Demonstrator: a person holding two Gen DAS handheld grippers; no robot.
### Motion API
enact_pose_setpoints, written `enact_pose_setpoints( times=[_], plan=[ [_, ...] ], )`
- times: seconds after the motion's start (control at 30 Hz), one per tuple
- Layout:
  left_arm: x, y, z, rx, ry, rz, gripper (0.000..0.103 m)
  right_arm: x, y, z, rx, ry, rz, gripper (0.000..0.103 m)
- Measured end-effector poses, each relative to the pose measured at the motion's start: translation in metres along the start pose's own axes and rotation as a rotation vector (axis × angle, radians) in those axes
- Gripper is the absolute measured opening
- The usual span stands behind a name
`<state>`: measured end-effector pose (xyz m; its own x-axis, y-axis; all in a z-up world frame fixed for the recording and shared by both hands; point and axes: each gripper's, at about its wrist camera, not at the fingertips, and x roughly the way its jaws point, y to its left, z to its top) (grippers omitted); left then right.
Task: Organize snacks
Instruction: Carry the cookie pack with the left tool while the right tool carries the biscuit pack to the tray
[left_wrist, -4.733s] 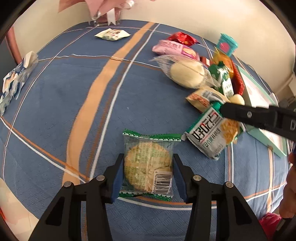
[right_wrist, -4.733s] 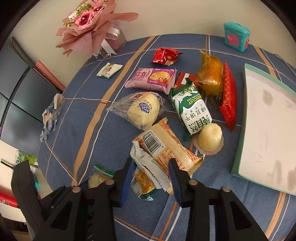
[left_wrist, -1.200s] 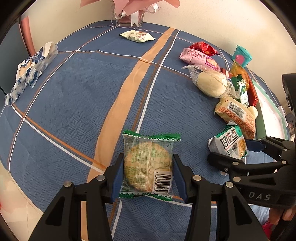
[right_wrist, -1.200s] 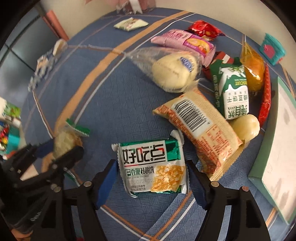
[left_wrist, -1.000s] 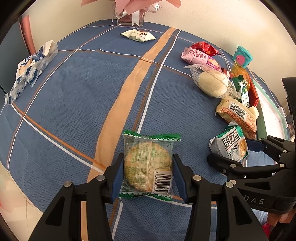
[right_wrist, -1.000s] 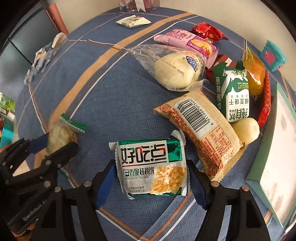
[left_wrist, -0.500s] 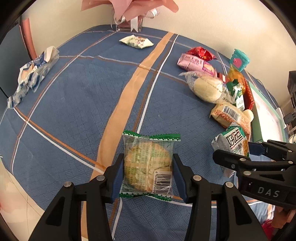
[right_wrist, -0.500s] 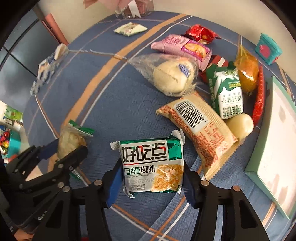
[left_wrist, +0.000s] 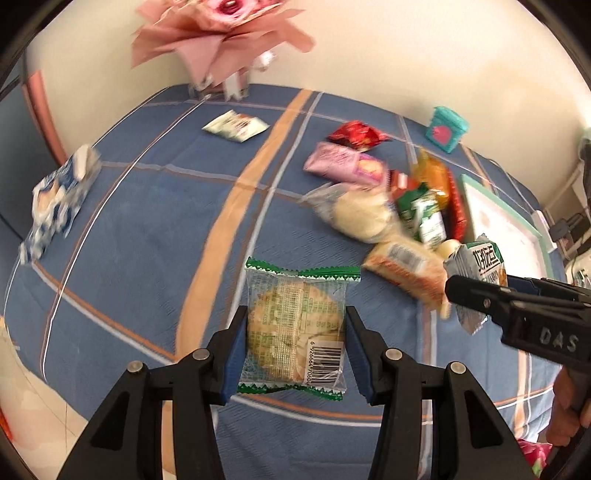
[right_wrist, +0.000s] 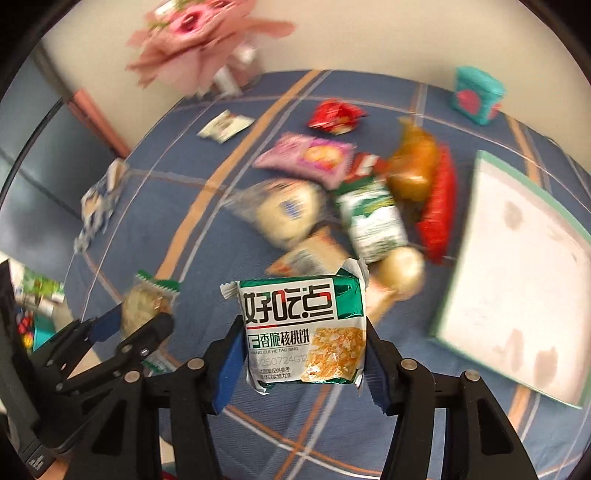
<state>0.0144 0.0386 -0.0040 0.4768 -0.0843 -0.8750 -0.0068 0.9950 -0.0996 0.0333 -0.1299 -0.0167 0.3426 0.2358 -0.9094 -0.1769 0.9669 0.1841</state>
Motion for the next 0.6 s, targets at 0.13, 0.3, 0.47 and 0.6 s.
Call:
enact_pose_setpoints(
  times=[0.13,0.3,0.47,0.6],
  plan=[
    [-0.005,-0.028,0.016,0.047,-0.004,-0.027,0.051,-0.016,-0.039,0.004,0.095,-0.037,-0.054,0.060],
    [-0.010,-0.071,0.039,0.114,-0.007,-0.056,0.051,-0.037,-0.089,0.010,0.219,-0.089,-0.134,0.060],
    [-0.012,-0.115,0.061,0.169,-0.008,-0.092,0.051,-0.049,-0.139,0.011,0.340,-0.114,-0.193,0.060],
    [-0.005,-0.150,0.074,0.206,0.017,-0.147,0.051,-0.057,-0.180,0.005,0.452,-0.129,-0.243,0.060]
  ],
)
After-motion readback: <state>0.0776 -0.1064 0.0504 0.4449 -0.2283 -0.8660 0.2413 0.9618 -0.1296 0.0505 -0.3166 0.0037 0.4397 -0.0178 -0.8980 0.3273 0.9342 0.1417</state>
